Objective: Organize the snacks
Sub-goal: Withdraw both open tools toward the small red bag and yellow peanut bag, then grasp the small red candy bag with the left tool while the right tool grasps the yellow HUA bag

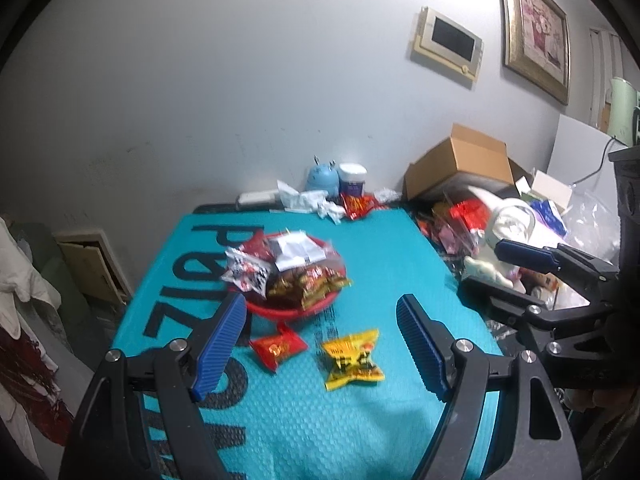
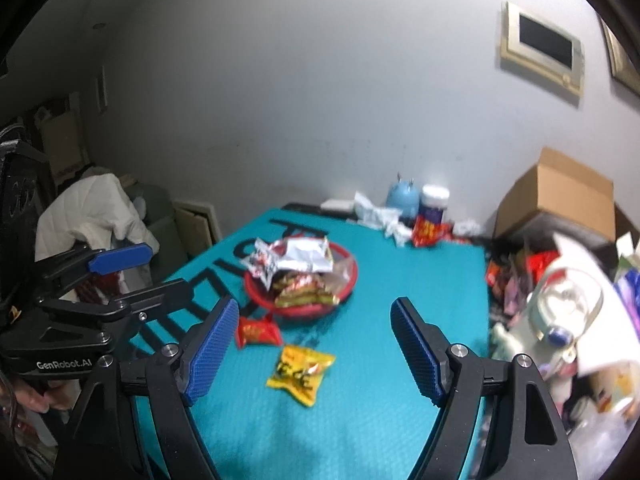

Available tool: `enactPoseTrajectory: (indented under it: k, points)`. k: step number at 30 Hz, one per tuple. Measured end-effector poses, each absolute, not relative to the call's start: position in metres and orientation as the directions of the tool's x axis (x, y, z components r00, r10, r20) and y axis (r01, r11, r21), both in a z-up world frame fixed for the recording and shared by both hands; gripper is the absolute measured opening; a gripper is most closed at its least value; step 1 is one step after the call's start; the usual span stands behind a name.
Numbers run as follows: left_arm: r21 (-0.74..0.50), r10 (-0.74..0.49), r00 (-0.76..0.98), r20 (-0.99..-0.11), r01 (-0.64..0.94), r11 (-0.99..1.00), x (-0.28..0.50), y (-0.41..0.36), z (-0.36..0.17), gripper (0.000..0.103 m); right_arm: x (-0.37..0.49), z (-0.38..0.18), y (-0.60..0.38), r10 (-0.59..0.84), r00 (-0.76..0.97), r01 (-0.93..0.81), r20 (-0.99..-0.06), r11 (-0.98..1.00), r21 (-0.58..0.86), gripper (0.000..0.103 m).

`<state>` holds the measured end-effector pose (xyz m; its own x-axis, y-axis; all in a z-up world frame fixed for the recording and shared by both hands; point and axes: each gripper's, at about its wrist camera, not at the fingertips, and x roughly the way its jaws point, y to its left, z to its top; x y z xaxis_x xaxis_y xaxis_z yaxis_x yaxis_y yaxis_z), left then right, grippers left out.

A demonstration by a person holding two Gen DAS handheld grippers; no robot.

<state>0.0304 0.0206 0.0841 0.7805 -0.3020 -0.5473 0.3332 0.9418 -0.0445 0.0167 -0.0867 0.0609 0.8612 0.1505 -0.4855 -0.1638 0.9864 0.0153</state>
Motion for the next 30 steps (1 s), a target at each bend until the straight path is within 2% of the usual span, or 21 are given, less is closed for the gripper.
enactPoseTrajectory:
  k: [13, 30]
  points:
    - [-0.110, -0.332, 0.689, -0.644, 0.346, 0.932, 0.032, 0.024, 0.031, 0.077, 0.019, 0.004, -0.088, 0.189, 0.779, -0.170, -0.598, 0.981, 0.088, 0.079]
    - [-0.179, -0.304, 0.619, -0.724, 0.257, 0.950, 0.067, 0.051, -0.014, 0.077, 0.067, -0.038, -0.073, 0.210, 0.682, -0.186, -0.701, 0.976, 0.111, 0.079]
